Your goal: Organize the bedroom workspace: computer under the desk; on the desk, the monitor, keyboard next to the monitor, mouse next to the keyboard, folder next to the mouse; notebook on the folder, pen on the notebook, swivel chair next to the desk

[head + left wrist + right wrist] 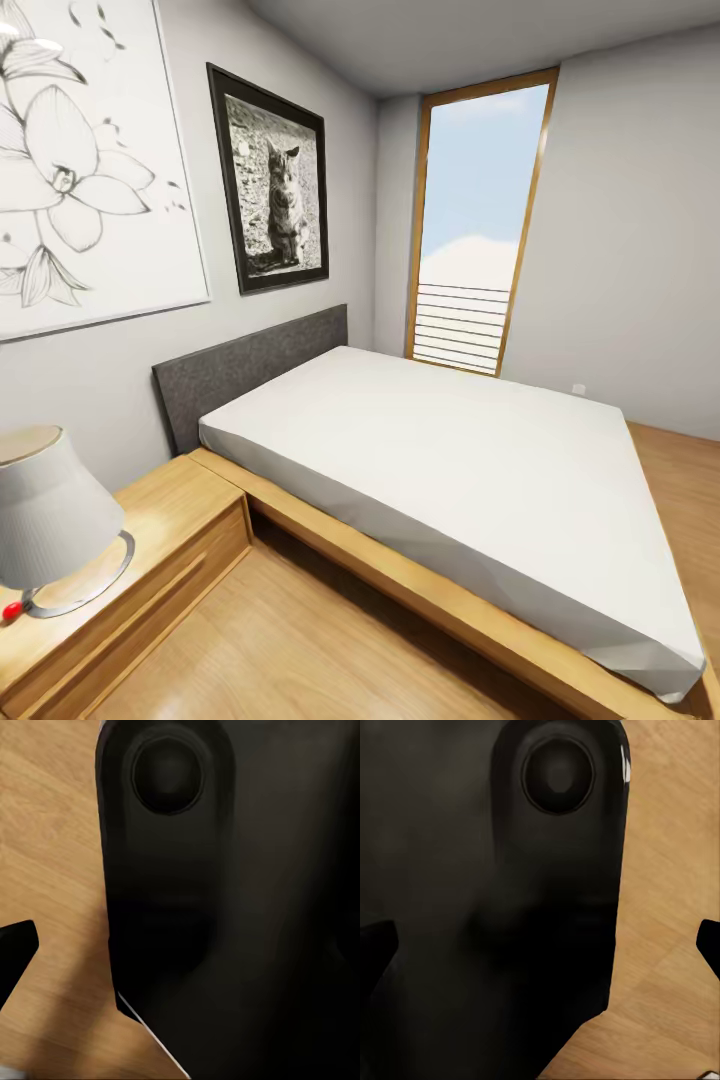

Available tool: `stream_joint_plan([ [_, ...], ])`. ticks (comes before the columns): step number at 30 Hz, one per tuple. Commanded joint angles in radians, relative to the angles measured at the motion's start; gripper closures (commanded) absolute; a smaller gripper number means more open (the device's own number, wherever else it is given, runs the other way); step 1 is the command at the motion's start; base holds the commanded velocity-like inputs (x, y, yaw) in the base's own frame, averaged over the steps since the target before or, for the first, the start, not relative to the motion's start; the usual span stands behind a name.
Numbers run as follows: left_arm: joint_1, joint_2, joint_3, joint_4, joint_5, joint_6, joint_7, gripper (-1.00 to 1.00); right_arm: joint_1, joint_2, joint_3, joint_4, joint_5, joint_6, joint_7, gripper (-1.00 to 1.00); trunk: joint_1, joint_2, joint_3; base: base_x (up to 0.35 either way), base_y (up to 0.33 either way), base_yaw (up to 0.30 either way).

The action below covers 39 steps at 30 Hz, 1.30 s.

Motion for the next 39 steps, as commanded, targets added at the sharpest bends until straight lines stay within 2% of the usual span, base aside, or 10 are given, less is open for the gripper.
stream_joint_plan([
  [1,-0.006,-0.006,0.005,-0.006,0.006,-0.006,0.006,-1.0,-0.005,0.006,0.005,-0.006,0.006,-0.006,0.006,-1.0,0.0,0.0,0.0,0.0,0.0,0.0],
  [4,-0.021,-0.023,0.001,-0.023,0.022,-0.023,0.001,-1.0,-0.005,0.023,0.002,-0.023,0.023,-0.023,0.009,-1.0,-0.011,0.021,0.009,0.0,0.0,0.0],
  [6,-0.011,-0.031,-0.002,-0.034,0.011,-0.032,-0.001,-1.0,-0.005,0.033,-0.001,-0.011,0.011,-0.034,-0.002,-1.0,-0.019,0.035,0.015,0.0,0.0,0.0],
  [10,-0.005,-0.039,-0.004,-0.026,-0.01,-0.009,-0.003,-1.0,-0.005,0.028,-0.005,-0.002,-0.011,-0.011,-0.012,-1.0,-0.034,0.063,0.028,0.0,0.0,0.0],
  [15,-0.005,-0.04,-0.005,-0.025,-0.011,0.012,-0.003,-1.0,-0.005,0.029,-0.003,-0.007,-0.017,0.017,-0.012,-1.0,-0.054,0.098,0.043,0.0,0.0,0.0],
  [24,-0.005,-0.039,0.002,-0.025,-0.005,0.012,0.0,-1.0,-0.005,0.028,-0.005,-0.021,-0.015,-0.011,-0.012,-1.0,-0.088,0.161,0.072,0.0,0.0,0.0],
  [29,-0.005,-0.038,0.002,-0.031,-0.007,0.006,-0.001,-1.0,-0.005,0.029,-0.004,-0.021,-0.017,-0.161,-0.012,-1.0,-0.107,0.196,0.087,0.0,0.0,0.0],
  [30,-0.005,-0.037,0.002,-0.056,-0.008,-0.013,0.0,-1.0,-0.005,0.029,-0.003,-0.021,-0.017,-0.22,-0.012,-1.0,-0.111,0.203,0.09,0.0,0.0,0.0],
  [36,-0.005,-0.037,0.002,-0.078,-0.008,-0.03,0.0,-1.0,-0.005,0.03,-0.003,-0.024,-0.017,-0.28,-0.012,-1.0,-0.134,0.245,0.109,0.0,0.0,0.0],
  [39,-0.005,-0.036,0.002,-0.084,-0.008,-0.072,0.002,-1.0,-0.005,0.031,-0.003,-0.074,-0.018,-0.318,-0.012,-1.0,-0.146,0.266,0.119,0.0,0.0,0.0],
])
